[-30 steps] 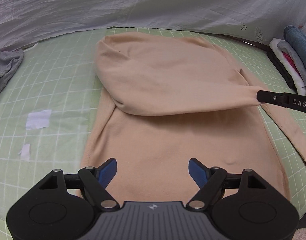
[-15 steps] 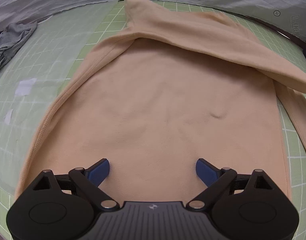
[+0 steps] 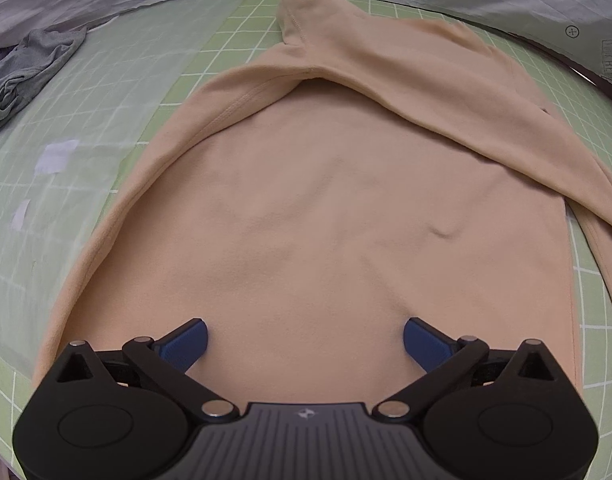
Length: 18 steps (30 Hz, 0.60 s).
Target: Fold clothes
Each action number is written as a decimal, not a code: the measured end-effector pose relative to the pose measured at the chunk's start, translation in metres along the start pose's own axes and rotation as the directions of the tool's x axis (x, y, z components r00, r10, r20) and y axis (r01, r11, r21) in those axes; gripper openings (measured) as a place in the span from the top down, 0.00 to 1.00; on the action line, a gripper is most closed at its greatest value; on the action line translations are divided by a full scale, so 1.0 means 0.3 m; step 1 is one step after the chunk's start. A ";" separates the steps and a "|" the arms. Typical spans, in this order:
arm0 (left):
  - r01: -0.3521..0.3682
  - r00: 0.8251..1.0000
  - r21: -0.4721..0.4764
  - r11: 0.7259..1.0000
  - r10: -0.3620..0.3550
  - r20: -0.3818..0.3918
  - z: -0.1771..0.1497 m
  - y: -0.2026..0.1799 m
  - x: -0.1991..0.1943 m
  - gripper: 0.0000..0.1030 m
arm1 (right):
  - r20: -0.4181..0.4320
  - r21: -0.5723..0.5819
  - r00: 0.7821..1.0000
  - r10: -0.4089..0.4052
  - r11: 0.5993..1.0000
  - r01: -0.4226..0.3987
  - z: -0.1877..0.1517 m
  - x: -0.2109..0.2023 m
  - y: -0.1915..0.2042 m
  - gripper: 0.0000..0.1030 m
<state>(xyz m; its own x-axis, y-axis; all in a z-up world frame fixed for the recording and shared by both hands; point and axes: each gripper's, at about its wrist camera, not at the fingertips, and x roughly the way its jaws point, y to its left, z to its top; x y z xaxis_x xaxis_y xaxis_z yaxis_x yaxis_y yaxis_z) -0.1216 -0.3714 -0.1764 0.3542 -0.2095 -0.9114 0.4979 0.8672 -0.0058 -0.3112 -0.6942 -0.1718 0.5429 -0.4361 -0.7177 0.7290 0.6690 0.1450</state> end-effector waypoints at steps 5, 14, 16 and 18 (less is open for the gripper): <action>0.020 0.999 0.013 1.000 -0.020 0.034 -0.022 0.019 -0.027 0.00 | 0.048 -0.026 0.999 -0.025 0.999 0.027 -0.034 -0.070 0.036 0.06; 0.072 0.985 0.054 0.996 -0.080 0.153 -0.085 0.146 -0.150 0.00 | 0.085 -0.070 0.996 0.006 0.998 0.000 -0.184 -0.194 0.222 0.00; 0.084 0.981 0.059 0.995 -0.093 0.172 -0.104 0.206 -0.186 0.00 | 0.072 -0.067 0.997 0.013 0.998 -0.008 -0.227 -0.209 0.292 0.00; 0.097 0.978 0.060 0.993 -0.107 0.181 -0.121 0.273 -0.216 0.00 | 0.065 -0.068 0.998 0.017 0.998 -0.013 -0.259 -0.228 0.361 0.00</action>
